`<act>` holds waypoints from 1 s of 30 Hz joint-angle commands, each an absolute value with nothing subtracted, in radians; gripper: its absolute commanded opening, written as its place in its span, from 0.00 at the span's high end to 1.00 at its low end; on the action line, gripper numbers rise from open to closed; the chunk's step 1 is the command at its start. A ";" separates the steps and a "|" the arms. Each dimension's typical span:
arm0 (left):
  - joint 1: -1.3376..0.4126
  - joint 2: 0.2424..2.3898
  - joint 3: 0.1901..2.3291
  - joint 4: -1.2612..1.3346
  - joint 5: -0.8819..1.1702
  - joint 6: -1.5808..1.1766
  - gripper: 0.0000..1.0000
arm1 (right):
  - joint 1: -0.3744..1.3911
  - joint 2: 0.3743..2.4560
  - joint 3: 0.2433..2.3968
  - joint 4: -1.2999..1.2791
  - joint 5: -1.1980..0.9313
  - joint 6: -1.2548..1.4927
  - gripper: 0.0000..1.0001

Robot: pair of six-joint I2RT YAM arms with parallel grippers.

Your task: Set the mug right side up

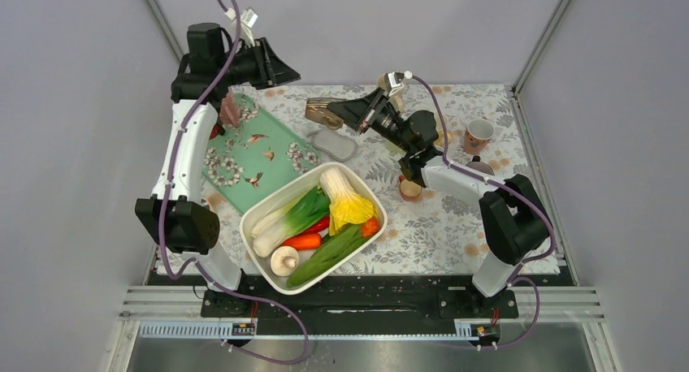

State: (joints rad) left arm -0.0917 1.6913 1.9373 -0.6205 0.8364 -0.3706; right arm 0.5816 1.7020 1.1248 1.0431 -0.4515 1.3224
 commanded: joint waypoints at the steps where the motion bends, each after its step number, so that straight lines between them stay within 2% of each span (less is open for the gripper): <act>1: -0.054 1.683 1.975 -0.566 0.757 -0.358 0.66 | 0.591 1.626 1.129 1.057 -0.443 1.250 1.00; 4: -0.052 1.675 1.981 -0.593 0.728 -0.313 0.60 | 0.590 1.589 1.134 0.938 -0.448 1.156 1.00; 7: -0.054 1.659 2.000 -0.663 0.651 -0.172 0.46 | 0.591 1.478 1.196 0.545 -0.428 0.817 1.00; 11: -0.054 1.612 1.970 -0.719 0.454 0.068 0.25 | 0.592 1.360 1.345 -0.145 -0.165 0.336 1.00; 16: -0.053 1.579 1.871 -0.737 0.263 0.277 0.15 | 0.591 1.352 1.427 -0.656 0.181 0.118 1.00; 22: -0.054 1.591 1.790 -0.745 0.113 0.400 0.11 | 0.591 1.394 1.337 -0.944 0.409 0.205 1.00; 30: -0.045 1.676 1.792 -0.780 0.005 0.451 0.06 | 0.525 1.465 1.125 -0.815 0.321 0.206 1.00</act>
State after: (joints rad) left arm -0.0563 1.6474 1.7863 -0.7776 0.0937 0.3973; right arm 0.5728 1.4654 1.1782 -0.8742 0.3191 0.2237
